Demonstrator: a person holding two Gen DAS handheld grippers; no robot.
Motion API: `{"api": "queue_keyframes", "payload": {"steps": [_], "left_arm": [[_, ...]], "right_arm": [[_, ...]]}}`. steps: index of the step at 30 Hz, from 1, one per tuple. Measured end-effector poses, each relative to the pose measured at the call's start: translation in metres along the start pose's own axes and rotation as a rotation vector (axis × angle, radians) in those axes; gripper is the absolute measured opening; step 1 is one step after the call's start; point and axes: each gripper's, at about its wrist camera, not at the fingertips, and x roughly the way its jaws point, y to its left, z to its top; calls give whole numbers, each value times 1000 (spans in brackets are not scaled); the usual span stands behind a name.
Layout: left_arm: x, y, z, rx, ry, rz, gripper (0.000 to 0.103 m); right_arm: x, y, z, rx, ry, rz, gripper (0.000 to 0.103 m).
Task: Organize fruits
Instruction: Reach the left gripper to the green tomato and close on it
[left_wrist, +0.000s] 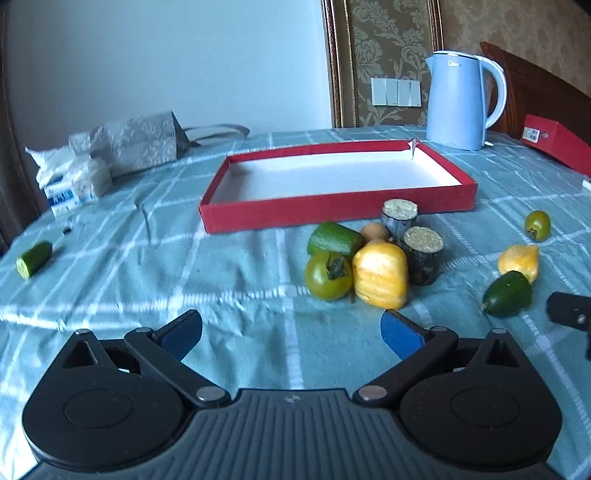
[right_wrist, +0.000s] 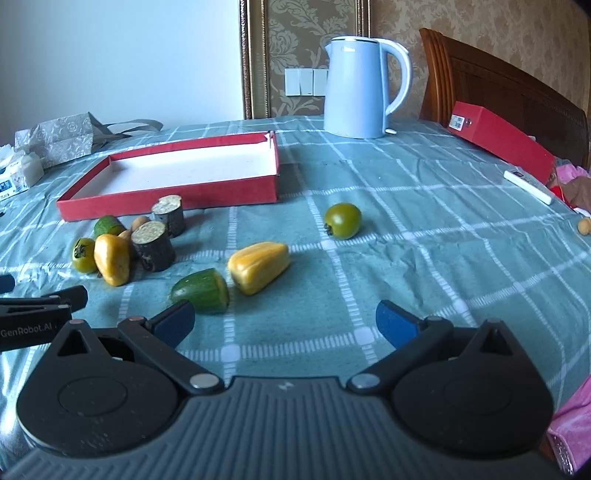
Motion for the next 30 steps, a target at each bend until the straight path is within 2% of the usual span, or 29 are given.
{"api": "queue_keyframes", "payload": {"steps": [2,5,13,15,17,21,23,25,26,27,28,29,30], "left_arm": [[6,0,4,3,10,0,103],[16,2,9,-4,30,-48,103],[30,1,15,15,23,-63,103],[29,4,14,23,12,-81,102],[28,9,13,13,7,-67,100],[34,16,16,-7,31,-117,96],[36,11,18,12,22,-115,95],[37,4,18,54,3,-82,94],[38,1,17,73,-2,-66,90],[40,0,17,75,8,-71,79],[41,1,18,62,15,-90,74],[41,5,19,38,19,-120,63],[41,6,19,33,21,-136,59]], "right_arm": [[0,-3,2,7,-13,-7,103],[0,-6,6,5,-35,-18,103],[7,-8,14,6,-47,0,103],[11,-7,17,5,-40,5,103],[12,-6,19,1,-46,12,103],[15,-3,21,-21,-47,16,103],[16,-4,21,-19,-48,19,103],[16,-6,22,-9,-45,19,103],[16,-6,22,-5,-47,18,103],[16,-7,22,-3,-50,14,103],[16,-7,22,-3,-51,11,103],[16,-6,22,-6,-50,11,103],[16,-5,21,-10,-49,12,103]]}}
